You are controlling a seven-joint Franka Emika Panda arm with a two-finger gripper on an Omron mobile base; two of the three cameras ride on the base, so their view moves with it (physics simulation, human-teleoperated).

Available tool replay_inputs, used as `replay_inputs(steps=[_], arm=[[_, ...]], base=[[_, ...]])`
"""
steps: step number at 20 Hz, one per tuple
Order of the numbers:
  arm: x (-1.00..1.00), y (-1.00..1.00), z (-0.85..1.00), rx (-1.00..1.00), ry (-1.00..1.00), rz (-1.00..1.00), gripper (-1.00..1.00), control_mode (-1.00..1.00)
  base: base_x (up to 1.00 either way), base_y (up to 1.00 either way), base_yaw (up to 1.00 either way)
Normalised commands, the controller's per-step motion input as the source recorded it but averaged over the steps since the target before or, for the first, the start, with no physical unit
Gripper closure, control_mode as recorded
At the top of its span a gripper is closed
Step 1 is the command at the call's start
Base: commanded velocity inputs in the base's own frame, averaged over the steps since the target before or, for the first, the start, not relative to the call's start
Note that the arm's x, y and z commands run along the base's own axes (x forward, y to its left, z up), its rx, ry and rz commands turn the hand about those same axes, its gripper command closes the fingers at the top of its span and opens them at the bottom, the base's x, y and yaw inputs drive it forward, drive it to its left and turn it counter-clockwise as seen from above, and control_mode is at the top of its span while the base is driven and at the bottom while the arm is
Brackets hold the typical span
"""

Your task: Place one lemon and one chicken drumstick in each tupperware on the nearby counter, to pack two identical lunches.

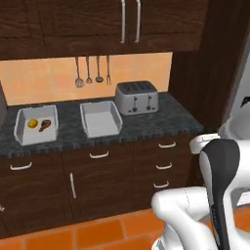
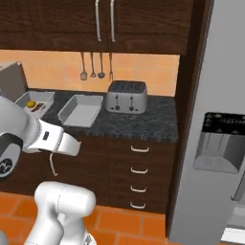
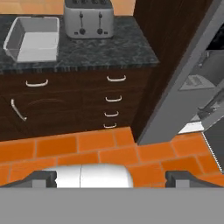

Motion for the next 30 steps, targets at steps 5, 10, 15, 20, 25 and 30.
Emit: replay_inputs(steps=[5,10,15,20,25,30], arm=[[0.0,0.0,0.0,0.0,0.0,0.0,-1.0,1.0],[0.0,0.0,0.0,0.0,0.0,0.0,-1.0,1.0],[0.0,0.0,0.0,0.0,0.0,0.0,-1.0,1.0],[0.0,0.0,0.0,0.0,0.0,0.0,-1.0,1.0],[0.0,0.0,0.0,0.0,0.0,0.0,-1.0,1.0],[0.0,0.0,0.0,0.0,0.0,0.0,-1.0,1.0]], base=[[-0.69,-1.0,-0.02],[0.09,-1.0,0.0],[0.42,-1.0,0.0],[0.6,-0.88,0.0],[0.67,-0.73,0.02],[0.91,-0.46,0.05]])
